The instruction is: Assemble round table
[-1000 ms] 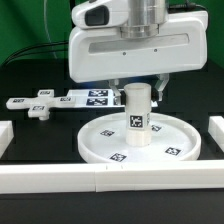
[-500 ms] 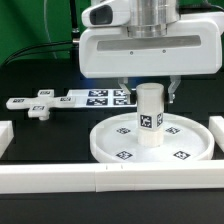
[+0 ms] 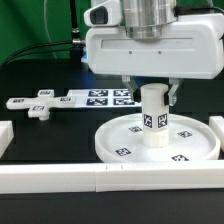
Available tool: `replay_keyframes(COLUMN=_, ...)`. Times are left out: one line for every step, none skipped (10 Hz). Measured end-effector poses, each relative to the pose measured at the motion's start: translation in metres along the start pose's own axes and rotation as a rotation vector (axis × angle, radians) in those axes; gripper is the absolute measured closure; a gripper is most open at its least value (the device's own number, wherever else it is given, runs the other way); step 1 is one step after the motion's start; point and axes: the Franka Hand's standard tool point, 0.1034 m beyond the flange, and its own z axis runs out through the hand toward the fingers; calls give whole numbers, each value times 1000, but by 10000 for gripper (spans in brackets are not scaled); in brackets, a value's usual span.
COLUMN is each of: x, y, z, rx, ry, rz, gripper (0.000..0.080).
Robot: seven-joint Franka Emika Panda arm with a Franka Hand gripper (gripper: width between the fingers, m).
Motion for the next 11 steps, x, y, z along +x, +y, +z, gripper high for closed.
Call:
replay_keyframes(x=-2, y=-2, z=0, rx=6, ry=-2, rz=123, gripper=390)
replay_keyframes(x=-5, y=-2, z=1, rx=20, ry=-6, rz=262, gripper=390)
replay_keyframes(x=-6, y=-3, z=1, rx=29, ry=-5, rz=327, gripper=390)
replay_keyframes(x=-6, y=-3, z=1, rx=31, ry=-8, rz=368, gripper=390)
replay_keyframes(x=-7, y=-3, z=1, rx=36, ry=-15, rz=445, gripper=390)
replay_keyframes(x=-8, y=-4, z=1, rx=40, ry=-20, rz=503, gripper=390)
replay_keyframes(x=-8, y=-5, z=1, rx=40, ry=-22, rz=519, gripper=390)
replay_keyframes(x=-9, y=-5, z=2, rx=45, ry=-30, rz=599, gripper=390)
replay_keyframes(x=-10, y=-6, z=2, rx=49, ry=-39, rz=684, gripper=390)
replay_keyframes(x=-10, y=-7, z=2, rx=53, ry=-48, rz=773, gripper=390)
replay_keyframes(x=-10, y=-6, z=3, rx=65, ry=-52, rz=851, gripper=390)
